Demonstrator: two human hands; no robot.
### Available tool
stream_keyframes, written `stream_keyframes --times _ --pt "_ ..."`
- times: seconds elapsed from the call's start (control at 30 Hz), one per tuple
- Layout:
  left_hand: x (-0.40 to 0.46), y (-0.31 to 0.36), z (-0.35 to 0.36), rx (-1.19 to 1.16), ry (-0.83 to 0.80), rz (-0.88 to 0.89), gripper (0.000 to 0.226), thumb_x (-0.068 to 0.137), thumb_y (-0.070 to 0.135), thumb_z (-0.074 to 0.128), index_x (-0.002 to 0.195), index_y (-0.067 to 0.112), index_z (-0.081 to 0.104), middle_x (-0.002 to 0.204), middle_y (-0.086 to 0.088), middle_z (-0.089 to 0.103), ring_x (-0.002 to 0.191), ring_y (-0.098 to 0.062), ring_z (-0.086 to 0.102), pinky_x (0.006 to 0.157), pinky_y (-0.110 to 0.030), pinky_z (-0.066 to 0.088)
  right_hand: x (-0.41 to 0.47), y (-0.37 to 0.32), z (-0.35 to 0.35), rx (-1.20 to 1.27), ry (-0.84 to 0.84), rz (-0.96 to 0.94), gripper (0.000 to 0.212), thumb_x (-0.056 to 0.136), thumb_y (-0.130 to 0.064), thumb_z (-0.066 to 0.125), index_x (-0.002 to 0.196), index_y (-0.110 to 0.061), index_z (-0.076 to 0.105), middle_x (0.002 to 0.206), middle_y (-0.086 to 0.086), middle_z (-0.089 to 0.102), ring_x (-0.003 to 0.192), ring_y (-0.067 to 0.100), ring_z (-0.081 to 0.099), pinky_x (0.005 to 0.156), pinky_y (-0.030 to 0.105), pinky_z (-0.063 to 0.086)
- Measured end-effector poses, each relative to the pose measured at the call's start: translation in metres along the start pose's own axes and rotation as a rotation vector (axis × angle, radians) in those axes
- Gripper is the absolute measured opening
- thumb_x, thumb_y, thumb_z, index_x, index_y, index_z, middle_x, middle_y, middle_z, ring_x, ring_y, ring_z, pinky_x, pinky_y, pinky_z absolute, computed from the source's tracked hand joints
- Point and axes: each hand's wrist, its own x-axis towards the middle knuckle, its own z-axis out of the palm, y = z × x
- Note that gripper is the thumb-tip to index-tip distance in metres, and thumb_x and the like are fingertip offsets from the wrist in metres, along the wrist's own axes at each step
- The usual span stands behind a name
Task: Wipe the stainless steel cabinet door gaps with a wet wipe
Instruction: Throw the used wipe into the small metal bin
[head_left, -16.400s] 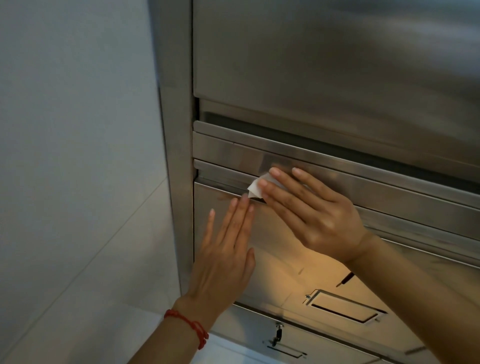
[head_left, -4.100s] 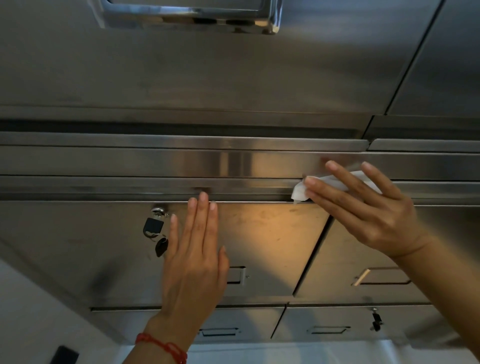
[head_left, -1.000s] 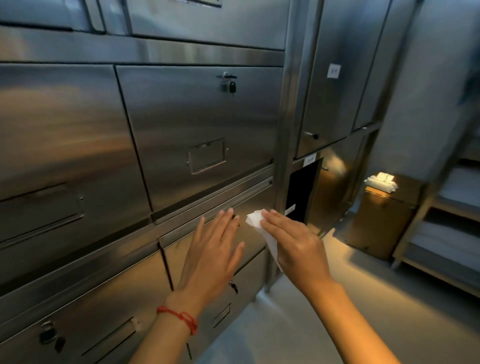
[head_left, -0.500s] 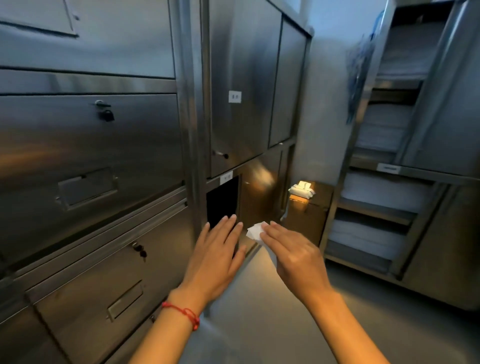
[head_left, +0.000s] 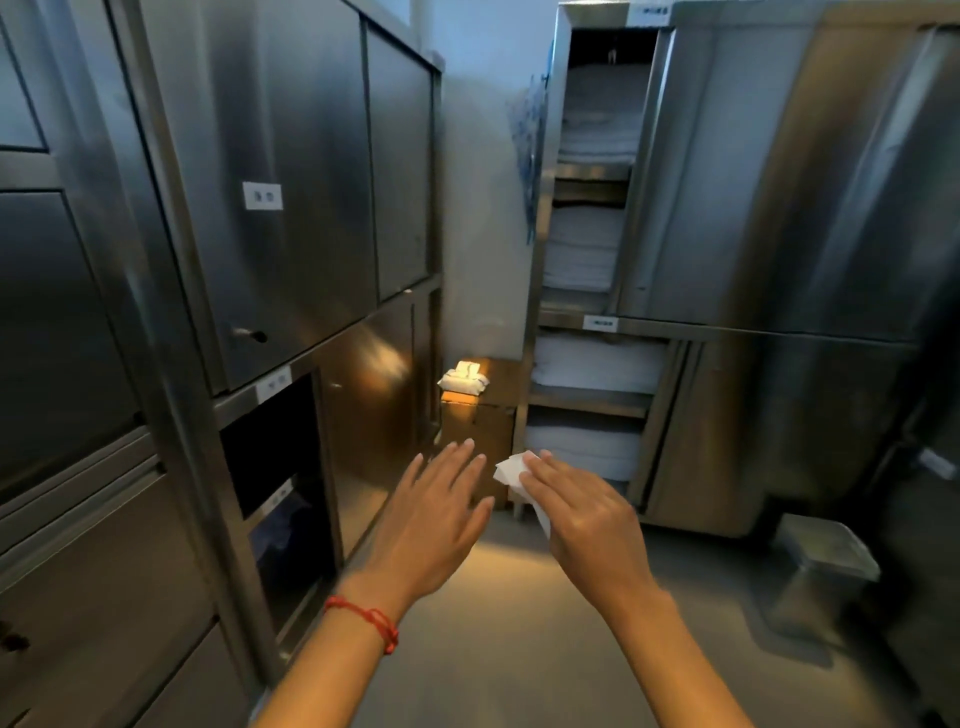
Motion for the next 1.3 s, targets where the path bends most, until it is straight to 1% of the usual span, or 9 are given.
stream_keyframes --times 0.27,0.43,0.57,0.7,0.83,0.97,1.1,1.2,1.3 --pt "0.092 0.011 0.04 -0.077 -0.044 0.209 0.054 0.099 0.045 0.021 0.149 0.026 0.011 0.157 0.006 0.006 0.143 -0.008 0.001 0.114 -0.028 -0.003 0.004 0.064 0.022 -0.196 0.014 0.136 0.054 0.047 0.001 0.092 0.098 -0.004 0.074 0.105 0.012 0.071 0.097 0.025 0.069 0.075 0.039 0.059" --pt "0.145 0.021 0.068 -0.115 -0.086 0.341 0.055 0.099 0.047 0.019 0.149 0.026 0.011 0.157 0.007 0.006 0.143 -0.007 0.002 0.115 -0.028 -0.002 0.006 0.105 0.037 -0.31 0.054 0.21 0.047 0.049 0.003 0.091 0.093 -0.004 0.075 0.103 0.01 0.072 0.095 0.024 0.07 0.077 0.034 0.057" --pt "0.184 0.042 0.087 -0.165 -0.109 0.45 0.055 0.099 0.048 0.018 0.149 0.026 0.008 0.158 0.007 0.003 0.143 -0.007 0.001 0.116 -0.029 -0.001 -0.003 0.139 0.039 -0.39 0.032 0.265 0.047 0.051 0.004 0.089 0.095 -0.005 0.075 0.106 0.01 0.071 0.098 0.023 0.069 0.079 0.033 0.055" --pt "0.222 0.081 0.112 -0.228 -0.118 0.544 0.056 0.099 0.048 0.02 0.149 0.027 0.008 0.158 0.006 0.003 0.143 -0.007 0.0 0.114 -0.027 -0.005 -0.016 0.176 0.03 -0.481 -0.013 0.306 0.05 0.048 0.003 0.09 0.095 -0.005 0.075 0.105 0.01 0.072 0.098 0.023 0.069 0.082 0.033 0.055" --pt "0.256 0.133 0.144 -0.267 -0.12 0.625 0.056 0.098 0.049 0.02 0.149 0.028 0.009 0.157 0.007 0.004 0.143 -0.007 0.0 0.111 -0.026 -0.007 -0.034 0.22 0.014 -0.56 -0.041 0.349 0.054 0.042 0.003 0.092 0.092 -0.003 0.075 0.102 0.011 0.072 0.095 0.024 0.07 0.079 0.035 0.057" --pt "0.292 0.188 0.173 -0.288 -0.105 0.695 0.055 0.098 0.049 0.02 0.148 0.029 0.009 0.157 0.008 0.006 0.143 -0.006 0.001 0.109 -0.025 -0.009 -0.056 0.271 0.001 -0.61 -0.09 0.382 0.056 0.042 0.0 0.093 0.095 -0.003 0.075 0.105 0.012 0.071 0.098 0.023 0.068 0.079 0.036 0.058" --pt "0.325 0.242 0.193 -0.282 -0.121 0.728 0.055 0.099 0.048 0.019 0.149 0.027 0.009 0.158 0.006 0.003 0.143 -0.007 -0.001 0.11 -0.026 -0.009 -0.075 0.328 -0.009 -0.615 -0.121 0.41 0.057 0.043 -0.005 0.094 0.096 -0.004 0.075 0.106 0.011 0.071 0.099 0.022 0.068 0.077 0.034 0.058" --pt "0.351 0.279 0.205 -0.278 -0.137 0.742 0.055 0.099 0.048 0.019 0.149 0.026 0.009 0.158 0.006 0.003 0.144 -0.008 -0.001 0.113 -0.028 -0.006 -0.088 0.374 -0.016 -0.611 -0.113 0.418 0.057 0.042 -0.005 0.095 0.095 -0.005 0.075 0.104 0.01 0.071 0.098 0.021 0.068 0.081 0.033 0.057" --pt "0.377 0.308 0.22 -0.272 -0.137 0.74 0.056 0.099 0.048 0.019 0.149 0.026 0.008 0.158 0.007 0.002 0.143 -0.008 -0.001 0.114 -0.028 -0.005 -0.1 0.417 -0.02 -0.605 -0.118 0.441 0.056 0.043 -0.005 0.094 0.096 -0.005 0.075 0.105 0.01 0.071 0.099 0.022 0.068 0.08 0.035 0.057"
